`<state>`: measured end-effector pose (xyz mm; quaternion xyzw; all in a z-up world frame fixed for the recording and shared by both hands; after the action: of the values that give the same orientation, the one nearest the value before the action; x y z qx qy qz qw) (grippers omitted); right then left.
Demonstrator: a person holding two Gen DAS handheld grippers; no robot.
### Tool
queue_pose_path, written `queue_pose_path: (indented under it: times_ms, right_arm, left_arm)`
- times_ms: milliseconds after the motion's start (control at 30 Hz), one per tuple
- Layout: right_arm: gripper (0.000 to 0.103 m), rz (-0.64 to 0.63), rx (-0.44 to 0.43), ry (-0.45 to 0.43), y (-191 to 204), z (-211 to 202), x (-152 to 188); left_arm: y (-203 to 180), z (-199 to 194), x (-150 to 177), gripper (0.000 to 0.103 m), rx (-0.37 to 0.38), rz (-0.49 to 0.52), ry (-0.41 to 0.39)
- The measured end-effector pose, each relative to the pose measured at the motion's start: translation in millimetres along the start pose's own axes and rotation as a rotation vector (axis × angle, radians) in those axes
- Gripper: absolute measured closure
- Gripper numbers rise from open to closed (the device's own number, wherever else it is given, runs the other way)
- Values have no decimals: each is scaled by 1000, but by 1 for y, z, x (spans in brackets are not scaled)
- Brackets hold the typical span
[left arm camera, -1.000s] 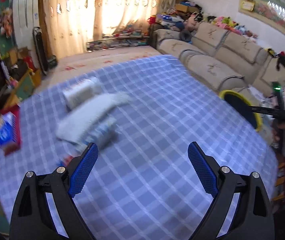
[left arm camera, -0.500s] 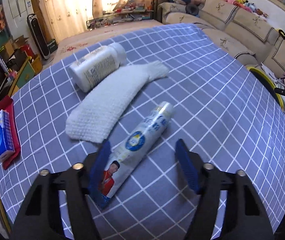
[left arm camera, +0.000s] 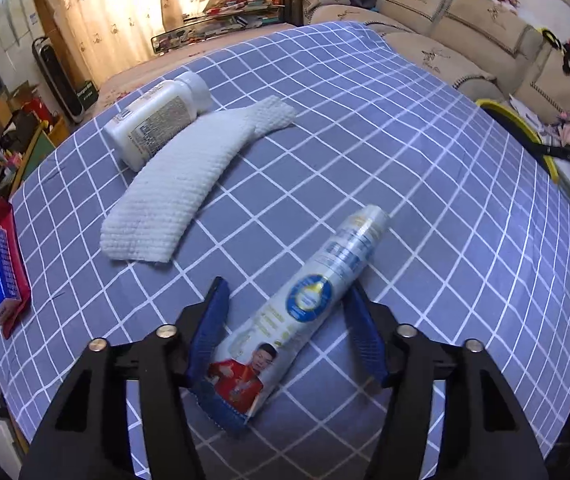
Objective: Collect trash
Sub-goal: 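Grasp the white toothpaste tube with the left gripper, then carry the toothpaste tube over the bin and open the left gripper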
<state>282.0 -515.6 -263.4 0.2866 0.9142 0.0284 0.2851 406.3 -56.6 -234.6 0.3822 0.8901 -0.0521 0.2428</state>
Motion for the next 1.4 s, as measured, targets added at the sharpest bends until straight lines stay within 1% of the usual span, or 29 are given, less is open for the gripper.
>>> queue_pose_path:
  times_ms: [33, 100, 133, 200, 267, 333, 467, 633, 767, 833, 967, 1133, 1267, 1333, 1400]
  right_arm:
    - [37, 5, 0, -1, -2, 0, 0]
    - [37, 15, -4, -3, -6, -2, 0]
    - [37, 19, -9, -3, -7, -2, 0]
    - [37, 22, -17, -5, -8, -4, 1]
    - [37, 25, -24, -6, -9, -6, 1]
    - [37, 31, -30, -11, -11, -8, 0]
    - [37, 45, -41, -29, -18, -16, -2]
    - [37, 69, -49, -59, -31, -30, -3]
    - [37, 84, -41, -84, -48, -43, -2]
    - [37, 96, -32, -99, -60, -50, -2]
    - [37, 121, 6, -131, -90, -67, -1]
    - [36, 158, 41, -163, -126, -85, 0]
    - [36, 180, 55, -173, -146, -92, 2]
    - [36, 192, 59, -177, -155, -94, 2]
    - [35, 198, 62, -177, -159, -95, 2]
  left_arm:
    - [-2, -1, 0, 55, 4, 4, 1]
    - [-8, -3, 0, 68, 2, 10, 8]
    - [-11, -4, 0, 70, -11, 14, 10]
    - [-16, -5, -1, 82, -28, 1, 18]
    - [-25, -9, -1, 84, -25, -18, 20]
    - [-34, -13, -4, 84, -17, -37, 13]
    - [-58, -25, -18, 84, 4, -62, -24]
    - [-102, -40, -48, 84, 51, -41, -64]
    - [-150, -43, -84, 84, 148, 3, -95]
    - [-177, -41, -106, 84, 188, 45, -106]
    - [-232, -31, -149, 84, 253, 119, -124]
    - [-296, -11, -203, 84, 304, 194, -138]
    - [-332, 14, -241, 84, 309, 227, -139]
    - [-344, 31, -254, 84, 302, 233, -125]
    - [-357, 50, -265, 82, 316, 233, -102]
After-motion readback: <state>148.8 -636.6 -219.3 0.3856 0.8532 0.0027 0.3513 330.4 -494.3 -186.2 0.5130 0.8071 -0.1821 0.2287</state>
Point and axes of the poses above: each gripper's, at about its wrist camera, not at the fingertips, and z roughly the way its jaws point, y to its left, x to its underside, the point moved 6 cm from there along z, roughly the way its jaws point, and after that the axes turned 7 degrees about z, right-handed, at the moved point
